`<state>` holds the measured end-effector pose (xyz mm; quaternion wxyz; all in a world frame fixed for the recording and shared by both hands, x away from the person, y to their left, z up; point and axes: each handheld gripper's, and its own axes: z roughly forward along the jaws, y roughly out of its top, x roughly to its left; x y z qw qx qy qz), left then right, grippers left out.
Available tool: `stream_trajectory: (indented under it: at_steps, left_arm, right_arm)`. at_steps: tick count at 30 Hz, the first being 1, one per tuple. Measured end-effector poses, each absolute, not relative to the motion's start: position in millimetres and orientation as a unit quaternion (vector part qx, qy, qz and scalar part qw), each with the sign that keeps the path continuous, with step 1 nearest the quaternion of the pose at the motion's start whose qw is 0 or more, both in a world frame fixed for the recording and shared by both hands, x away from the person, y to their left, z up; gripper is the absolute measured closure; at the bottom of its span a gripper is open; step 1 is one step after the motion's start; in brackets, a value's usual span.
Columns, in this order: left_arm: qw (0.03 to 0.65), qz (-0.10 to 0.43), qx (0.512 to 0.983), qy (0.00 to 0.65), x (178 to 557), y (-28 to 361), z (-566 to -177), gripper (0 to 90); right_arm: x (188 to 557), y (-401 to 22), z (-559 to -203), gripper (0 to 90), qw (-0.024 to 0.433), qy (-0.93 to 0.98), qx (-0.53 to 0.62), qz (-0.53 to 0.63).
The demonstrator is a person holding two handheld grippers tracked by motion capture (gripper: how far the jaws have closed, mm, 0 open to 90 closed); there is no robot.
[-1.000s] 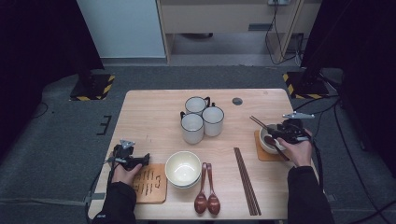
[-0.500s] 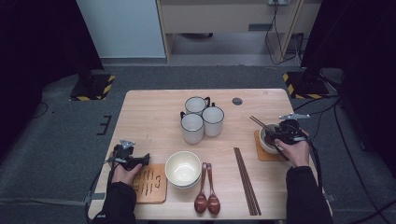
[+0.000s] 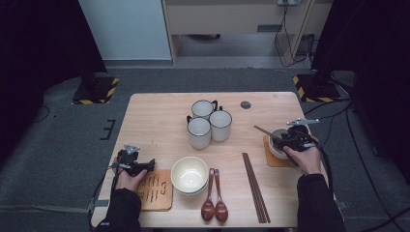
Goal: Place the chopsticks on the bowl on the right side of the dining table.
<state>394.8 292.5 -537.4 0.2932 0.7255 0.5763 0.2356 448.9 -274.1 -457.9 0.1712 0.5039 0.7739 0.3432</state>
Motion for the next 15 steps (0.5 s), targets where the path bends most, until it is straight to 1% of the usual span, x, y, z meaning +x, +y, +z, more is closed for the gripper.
stream_trajectory:
  at_steps: [11, 15]
  left_arm:
    - [0.293, 0.236, 0.725, 0.576, 394.8, 292.5, -537.4, 0.0]
    - [0.293, 0.236, 0.726, 0.576, 394.8, 292.5, -537.4, 0.0]
  right_arm:
    - [445.8, -273.7, -456.3, 50.4, 0.163, 0.783, 0.491, 0.344]
    - [443.9, -276.2, -451.2, 49.2, 0.177, 0.772, 0.495, 0.357]
